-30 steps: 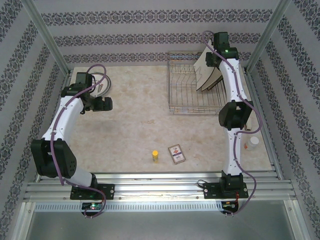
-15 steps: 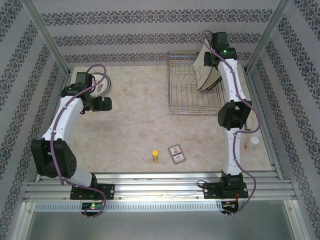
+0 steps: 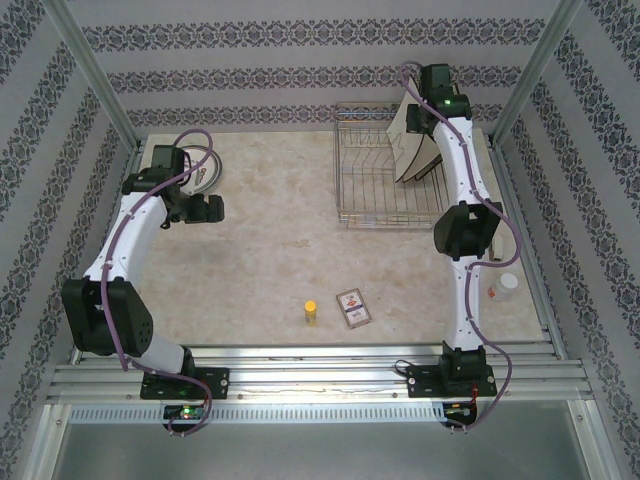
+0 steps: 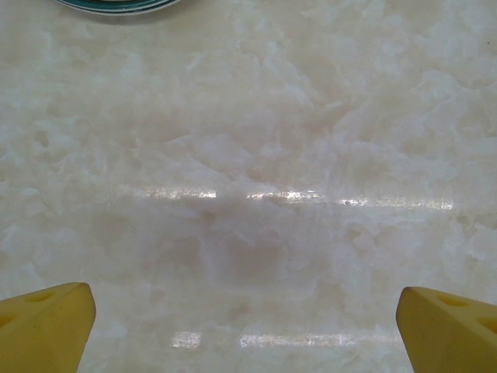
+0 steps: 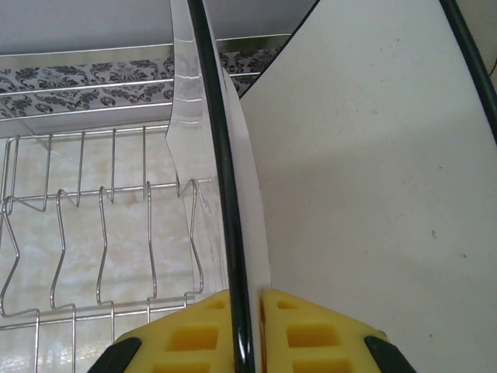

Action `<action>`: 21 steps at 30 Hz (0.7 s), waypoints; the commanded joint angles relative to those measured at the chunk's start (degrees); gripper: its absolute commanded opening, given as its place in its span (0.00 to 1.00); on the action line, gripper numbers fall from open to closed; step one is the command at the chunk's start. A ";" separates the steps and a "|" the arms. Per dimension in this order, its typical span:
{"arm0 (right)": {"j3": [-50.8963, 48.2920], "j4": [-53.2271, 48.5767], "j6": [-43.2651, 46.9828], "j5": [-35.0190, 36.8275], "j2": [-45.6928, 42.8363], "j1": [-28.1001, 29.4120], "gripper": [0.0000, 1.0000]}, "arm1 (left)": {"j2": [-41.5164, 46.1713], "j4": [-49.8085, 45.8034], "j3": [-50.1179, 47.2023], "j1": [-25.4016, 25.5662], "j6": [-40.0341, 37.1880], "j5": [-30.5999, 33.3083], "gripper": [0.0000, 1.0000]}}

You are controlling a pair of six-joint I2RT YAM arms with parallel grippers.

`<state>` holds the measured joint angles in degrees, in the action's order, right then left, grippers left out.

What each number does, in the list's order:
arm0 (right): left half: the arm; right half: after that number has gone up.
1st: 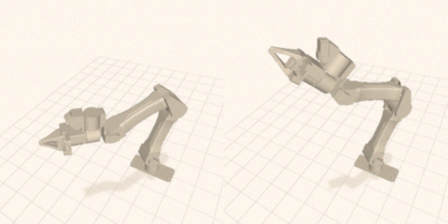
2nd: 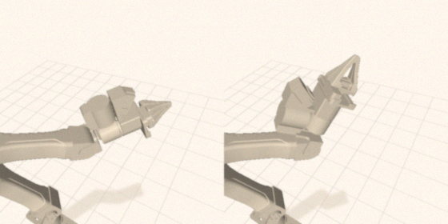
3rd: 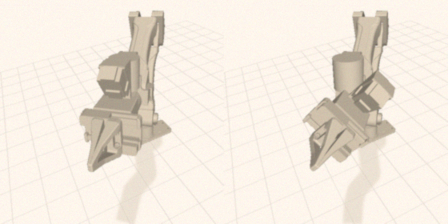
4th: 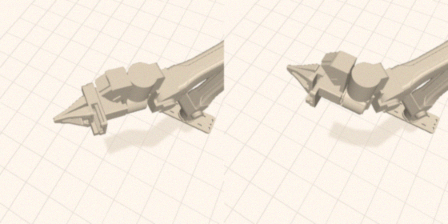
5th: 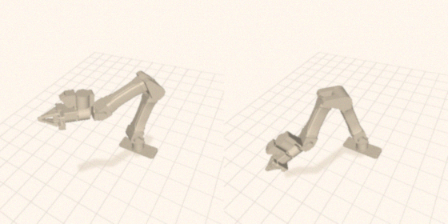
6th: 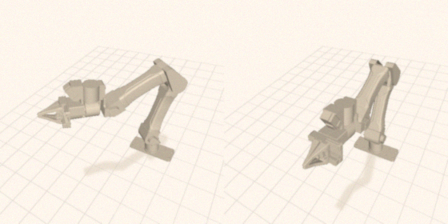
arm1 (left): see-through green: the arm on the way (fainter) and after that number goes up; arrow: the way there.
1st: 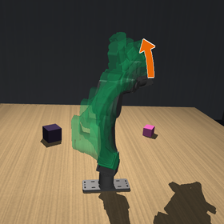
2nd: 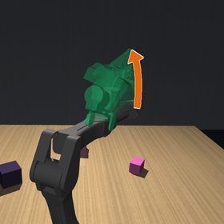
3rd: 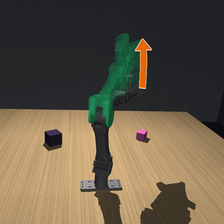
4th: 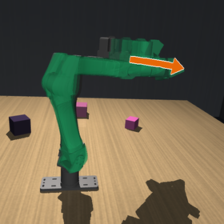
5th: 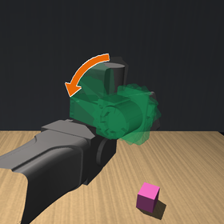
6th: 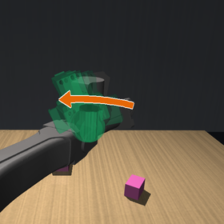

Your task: Unload the plates from the dish rack

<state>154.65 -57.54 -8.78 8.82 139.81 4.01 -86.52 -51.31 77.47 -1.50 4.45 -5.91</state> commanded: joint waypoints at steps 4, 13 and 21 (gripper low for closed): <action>3.29 0.93 1.22 0.40 -9.60 1.43 0.00 | 1.27 -1.36 -0.83 0.54 -0.69 -0.11 1.00; 4.05 0.02 2.40 0.89 -15.54 1.88 0.00 | 0.74 -1.49 -1.16 0.53 -0.76 0.48 1.00; 5.32 -1.97 3.28 0.36 -21.21 2.65 0.00 | 0.41 -0.81 -2.23 0.57 -0.49 0.57 1.00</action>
<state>156.03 -65.41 -5.78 10.00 125.34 5.93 -86.52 -51.31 75.88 -1.50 4.47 -5.89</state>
